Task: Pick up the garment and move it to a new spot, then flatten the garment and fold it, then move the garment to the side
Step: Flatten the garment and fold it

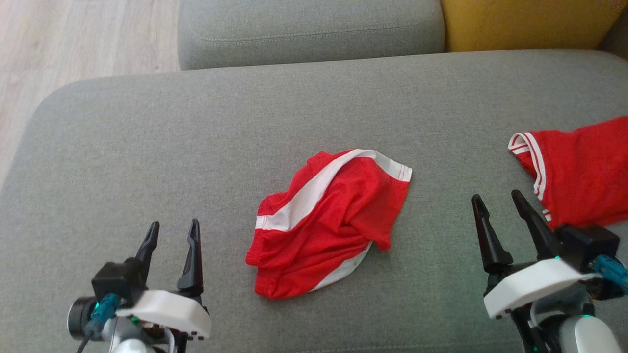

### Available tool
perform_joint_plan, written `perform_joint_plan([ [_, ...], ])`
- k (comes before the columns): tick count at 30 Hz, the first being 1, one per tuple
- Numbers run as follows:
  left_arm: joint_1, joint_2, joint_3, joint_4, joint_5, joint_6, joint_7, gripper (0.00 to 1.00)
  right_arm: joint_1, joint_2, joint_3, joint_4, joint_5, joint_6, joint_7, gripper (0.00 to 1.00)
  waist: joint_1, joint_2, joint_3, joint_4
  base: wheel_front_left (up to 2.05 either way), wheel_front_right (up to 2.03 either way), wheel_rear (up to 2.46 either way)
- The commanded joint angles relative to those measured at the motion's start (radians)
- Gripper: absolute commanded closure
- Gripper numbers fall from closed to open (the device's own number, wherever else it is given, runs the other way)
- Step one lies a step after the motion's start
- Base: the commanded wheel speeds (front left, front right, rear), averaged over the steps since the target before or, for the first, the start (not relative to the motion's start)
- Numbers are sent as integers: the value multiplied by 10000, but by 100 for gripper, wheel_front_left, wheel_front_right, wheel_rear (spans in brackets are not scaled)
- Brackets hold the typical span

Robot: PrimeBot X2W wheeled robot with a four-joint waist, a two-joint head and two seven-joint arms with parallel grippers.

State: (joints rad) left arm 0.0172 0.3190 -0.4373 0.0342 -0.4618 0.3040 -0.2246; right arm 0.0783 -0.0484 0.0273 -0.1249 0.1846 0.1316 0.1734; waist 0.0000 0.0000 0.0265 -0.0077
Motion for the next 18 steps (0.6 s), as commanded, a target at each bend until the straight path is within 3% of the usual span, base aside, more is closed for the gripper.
perform_joint_plan([
  [1, -408, 255, 443, -281, -90, 20, -8, 0, -230, -86, 251, -426, -36, -9, 19, 0, 0, 0, -14, 8, 0, 0, 0],
  [18, -749, 229, 325, -44, -188, -180, -19, 0, -230, -73, 199, -464, 3, -9, 83, 0, 0, 0, 93, 51, 0, 0, 0],
])
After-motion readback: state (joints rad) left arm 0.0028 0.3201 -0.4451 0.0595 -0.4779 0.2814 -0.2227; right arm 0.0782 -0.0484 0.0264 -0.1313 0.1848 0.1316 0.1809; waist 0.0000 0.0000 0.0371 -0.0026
